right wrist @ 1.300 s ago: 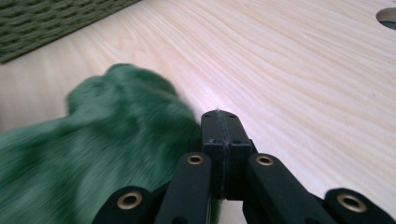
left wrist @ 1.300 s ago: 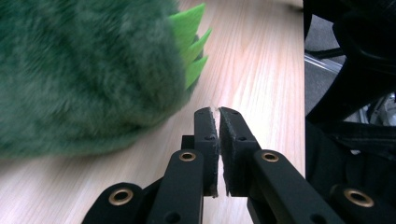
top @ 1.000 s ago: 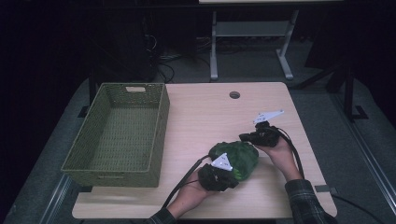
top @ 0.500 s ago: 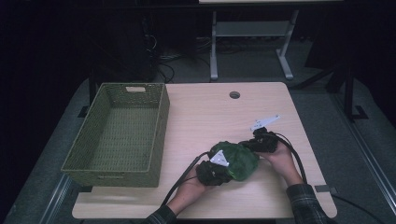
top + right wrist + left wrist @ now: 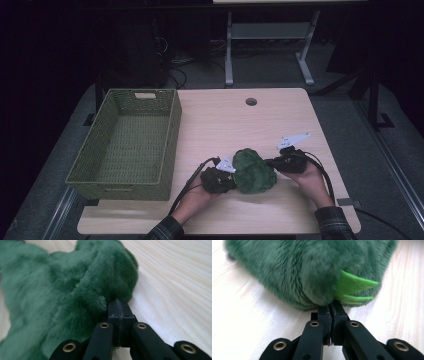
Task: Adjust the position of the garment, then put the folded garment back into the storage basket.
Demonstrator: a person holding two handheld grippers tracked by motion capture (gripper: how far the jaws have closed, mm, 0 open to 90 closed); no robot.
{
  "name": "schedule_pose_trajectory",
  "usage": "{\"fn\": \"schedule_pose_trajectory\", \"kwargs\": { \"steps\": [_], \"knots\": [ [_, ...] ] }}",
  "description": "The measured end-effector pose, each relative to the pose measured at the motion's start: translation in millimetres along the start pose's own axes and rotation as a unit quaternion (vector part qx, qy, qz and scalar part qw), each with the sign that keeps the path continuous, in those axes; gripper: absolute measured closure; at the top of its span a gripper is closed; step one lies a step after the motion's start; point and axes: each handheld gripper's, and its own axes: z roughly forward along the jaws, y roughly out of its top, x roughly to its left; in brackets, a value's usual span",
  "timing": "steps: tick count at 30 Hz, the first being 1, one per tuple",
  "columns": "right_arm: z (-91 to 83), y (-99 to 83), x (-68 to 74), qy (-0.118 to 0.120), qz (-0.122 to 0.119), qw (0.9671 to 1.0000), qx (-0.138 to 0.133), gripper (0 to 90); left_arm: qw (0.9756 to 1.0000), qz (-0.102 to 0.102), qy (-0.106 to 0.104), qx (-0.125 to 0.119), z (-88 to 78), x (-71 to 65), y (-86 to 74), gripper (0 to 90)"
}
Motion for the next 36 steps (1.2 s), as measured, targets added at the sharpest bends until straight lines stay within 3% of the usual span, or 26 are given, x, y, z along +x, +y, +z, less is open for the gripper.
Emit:
{"fn": "schedule_pose_trajectory", "kwargs": {
  "steps": [8,13,15,16,19,20,25,27,31,32,36],
  "knots": [
    [-7.9,-13.0,14.6,0.009,-0.007,0.9999,0.003,89.7,0.9998,-0.010,0.016,0.001,-5.7,10.7,-3.7,88.0],
    [-17.7,-17.8,16.9,-0.014,-0.005,0.9998,-0.010,87.5,0.9998,-0.003,0.019,0.006,-8.7,11.8,-2.9,87.9],
    [-24.0,-20.2,17.0,-0.023,0.008,0.9996,-0.018,86.5,0.9998,0.000,0.019,0.005,-10.2,11.7,-3.0,87.8],
    [-27.4,-22.3,16.2,-0.028,0.008,0.9993,-0.025,84.3,0.9998,-0.007,0.020,0.001,-10.3,10.8,-3.7,87.4],
    [-38.3,-29.8,14.3,-0.052,0.027,0.9972,-0.046,70.9,0.9997,0.000,0.025,0.005,-14.9,10.7,-4.3,84.5],
    [-41.2,-33.8,13.3,-0.057,0.035,0.9961,-0.057,65.6,0.9996,0.007,0.028,0.008,-17.0,11.0,-3.9,81.8],
    [-52.2,-57.3,7.4,-0.089,0.064,0.9916,-0.068,39.7,0.9996,0.000,0.027,0.001,-26.6,11.0,-6.3,67.6],
    [-55.2,-64.7,6.4,-0.099,0.064,0.9909,-0.064,30.9,0.9997,-0.004,0.023,-0.001,-29.1,10.6,-7.4,59.6],
    [-54.8,-74.7,4.1,-0.124,0.069,0.9888,-0.048,18.6,0.9998,0.008,0.020,0.000,-37.7,11.4,-5.2,45.4],
    [-53.3,-75.8,3.6,-0.130,0.072,0.9882,-0.040,17.2,0.9998,0.003,0.017,-0.006,-38.8,10.8,-4.0,42.6],
    [-43.1,-78.3,3.0,-0.140,0.074,0.9872,-0.018,13.5,0.9999,0.013,0.004,-0.009,-46.5,12.3,3.4,33.2]
  ]
}}
